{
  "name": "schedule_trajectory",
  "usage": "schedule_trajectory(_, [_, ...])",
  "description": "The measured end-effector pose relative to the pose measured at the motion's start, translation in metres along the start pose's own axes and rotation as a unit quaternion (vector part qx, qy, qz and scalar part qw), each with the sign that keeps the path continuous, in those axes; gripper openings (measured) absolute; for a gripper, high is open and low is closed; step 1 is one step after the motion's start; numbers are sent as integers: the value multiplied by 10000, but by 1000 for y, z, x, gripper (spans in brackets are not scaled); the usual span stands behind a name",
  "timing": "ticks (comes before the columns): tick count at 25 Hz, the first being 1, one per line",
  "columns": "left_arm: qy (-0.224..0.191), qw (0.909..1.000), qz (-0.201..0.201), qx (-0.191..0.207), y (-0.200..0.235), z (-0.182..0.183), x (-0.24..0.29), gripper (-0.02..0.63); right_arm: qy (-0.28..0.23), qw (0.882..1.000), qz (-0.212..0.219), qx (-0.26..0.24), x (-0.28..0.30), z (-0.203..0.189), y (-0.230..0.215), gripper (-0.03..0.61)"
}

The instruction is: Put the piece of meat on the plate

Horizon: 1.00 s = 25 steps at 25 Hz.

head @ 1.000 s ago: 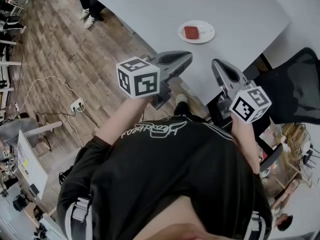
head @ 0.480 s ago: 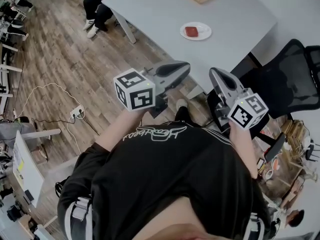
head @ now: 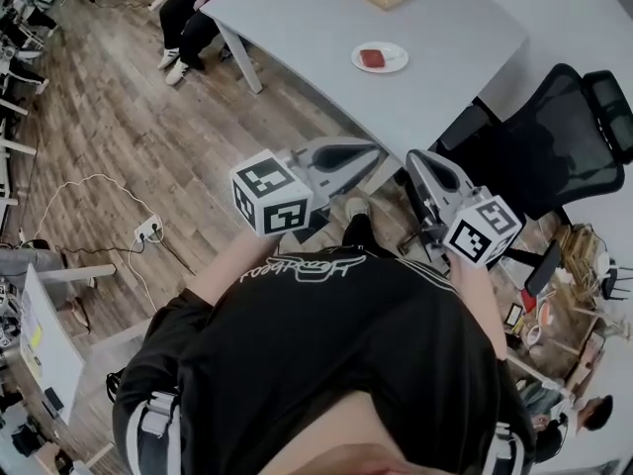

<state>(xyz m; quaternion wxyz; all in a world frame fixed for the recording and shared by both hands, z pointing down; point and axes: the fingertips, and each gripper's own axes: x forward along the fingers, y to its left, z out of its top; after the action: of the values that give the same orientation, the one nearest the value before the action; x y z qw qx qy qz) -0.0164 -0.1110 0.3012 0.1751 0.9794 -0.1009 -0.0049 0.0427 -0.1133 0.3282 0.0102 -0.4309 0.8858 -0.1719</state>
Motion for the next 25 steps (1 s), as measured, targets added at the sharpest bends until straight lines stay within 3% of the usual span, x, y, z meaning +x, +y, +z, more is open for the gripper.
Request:
schedule_trajectory(9, [173, 9998, -18, 111, -19, -20, -18, 8, 154, 9998, -81, -55, -14, -22, 25, 8])
schedule_trajectory(25, [123, 9997, -90, 192, -55, -29, -30, 8, -100, 9999, -22, -8, -44, -28, 52, 8])
